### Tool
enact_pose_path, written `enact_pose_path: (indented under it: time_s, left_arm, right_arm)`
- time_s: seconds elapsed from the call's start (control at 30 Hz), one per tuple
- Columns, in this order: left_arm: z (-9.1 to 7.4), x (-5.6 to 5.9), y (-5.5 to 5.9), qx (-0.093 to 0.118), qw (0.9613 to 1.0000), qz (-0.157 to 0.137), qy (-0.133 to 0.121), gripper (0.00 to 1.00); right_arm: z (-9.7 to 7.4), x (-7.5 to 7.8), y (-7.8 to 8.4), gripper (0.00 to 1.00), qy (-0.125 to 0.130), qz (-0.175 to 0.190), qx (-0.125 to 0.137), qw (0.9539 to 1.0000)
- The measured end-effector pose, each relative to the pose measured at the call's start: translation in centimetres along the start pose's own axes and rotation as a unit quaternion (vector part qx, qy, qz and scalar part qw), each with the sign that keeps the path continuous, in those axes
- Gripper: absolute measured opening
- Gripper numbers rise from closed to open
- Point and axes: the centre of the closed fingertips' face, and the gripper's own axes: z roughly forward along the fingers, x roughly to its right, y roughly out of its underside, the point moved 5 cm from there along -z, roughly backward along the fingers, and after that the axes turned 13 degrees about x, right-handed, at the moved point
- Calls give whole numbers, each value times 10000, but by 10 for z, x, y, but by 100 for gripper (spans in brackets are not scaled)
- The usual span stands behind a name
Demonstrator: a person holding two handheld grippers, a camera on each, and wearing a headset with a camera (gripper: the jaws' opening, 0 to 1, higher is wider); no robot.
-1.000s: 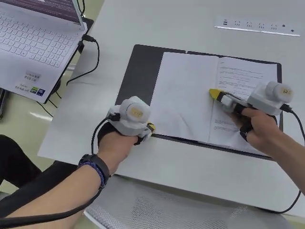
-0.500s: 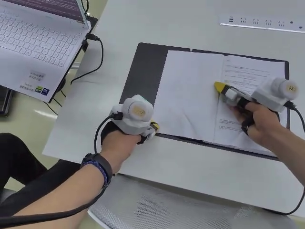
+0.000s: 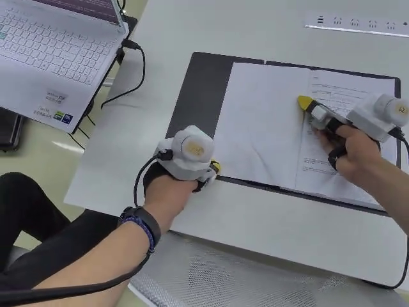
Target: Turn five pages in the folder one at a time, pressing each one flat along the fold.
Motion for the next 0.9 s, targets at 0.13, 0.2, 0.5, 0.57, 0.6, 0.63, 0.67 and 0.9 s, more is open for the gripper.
enact_pose_path:
  time_s: [0.13, 0.2, 0.5, 0.57, 0.6, 0.63, 0.67, 0.9]
  left_arm:
    - [0, -1, 0, -4, 10000, 3, 48, 0]
    - [0, -1, -1, -15, 10000, 18, 70, 0]
    - [0, -1, -1, -34, 10000, 51, 33, 0]
    - [0, -1, 0, -12, 10000, 13, 29, 0]
    - [0, -1, 0, -4, 10000, 16, 29, 0]
    - [0, -1, 0, 4, 10000, 24, 33, 0]
    - [0, -1, 0, 8, 10000, 24, 36, 0]
    - [0, -1, 0, 39, 10000, -36, 34, 0]
  right_arm:
    - [13, 13, -3, 0, 122, 64, 148, 9998]
    - [17, 16, -6, 0, 184, 90, 223, 9995]
    - [30, 12, -15, 0, 472, 293, 545, 9970]
    - [33, 12, -17, 0, 513, 292, 582, 9966]
    - [36, 16, -18, 0, 530, 309, 588, 9964]
    - [38, 19, -19, 0, 560, 328, 618, 9960]
    - [39, 19, -19, 0, 593, 381, 644, 9954]
    - [47, 21, -25, 0, 710, 475, 797, 9932]
